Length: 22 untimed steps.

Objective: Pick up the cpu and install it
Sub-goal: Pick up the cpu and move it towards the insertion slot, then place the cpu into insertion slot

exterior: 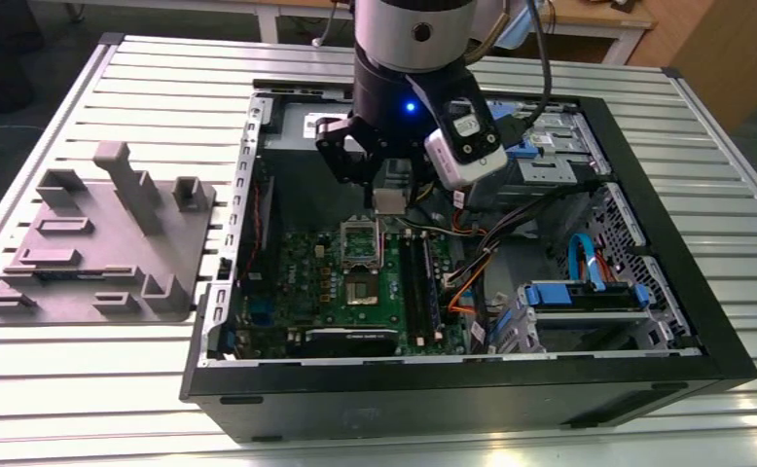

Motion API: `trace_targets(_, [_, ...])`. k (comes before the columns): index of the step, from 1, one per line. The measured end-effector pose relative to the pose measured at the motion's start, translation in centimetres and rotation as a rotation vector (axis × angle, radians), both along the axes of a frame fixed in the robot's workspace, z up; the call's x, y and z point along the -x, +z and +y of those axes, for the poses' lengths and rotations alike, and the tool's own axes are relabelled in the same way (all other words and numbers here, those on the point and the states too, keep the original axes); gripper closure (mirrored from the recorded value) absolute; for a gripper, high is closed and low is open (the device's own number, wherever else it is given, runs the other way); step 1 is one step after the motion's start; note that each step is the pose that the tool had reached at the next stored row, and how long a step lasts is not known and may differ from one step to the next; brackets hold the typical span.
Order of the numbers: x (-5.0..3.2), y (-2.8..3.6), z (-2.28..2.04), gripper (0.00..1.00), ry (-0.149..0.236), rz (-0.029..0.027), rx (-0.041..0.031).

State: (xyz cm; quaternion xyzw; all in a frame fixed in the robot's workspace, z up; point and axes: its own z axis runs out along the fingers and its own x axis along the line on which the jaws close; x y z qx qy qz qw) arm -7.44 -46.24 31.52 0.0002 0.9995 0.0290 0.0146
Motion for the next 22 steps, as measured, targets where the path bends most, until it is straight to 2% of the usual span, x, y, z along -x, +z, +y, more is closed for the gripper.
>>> trace_targets(9, [0.17,-0.93,0.0,0.53,0.0,0.0,0.0072])
trace_targets(11, [0.19,-0.97,0.0,0.53,0.0,0.0002,0.01])
trace_targets(22, [0.64,-1.08,0.0,0.53,0.0,0.0,0.0103])
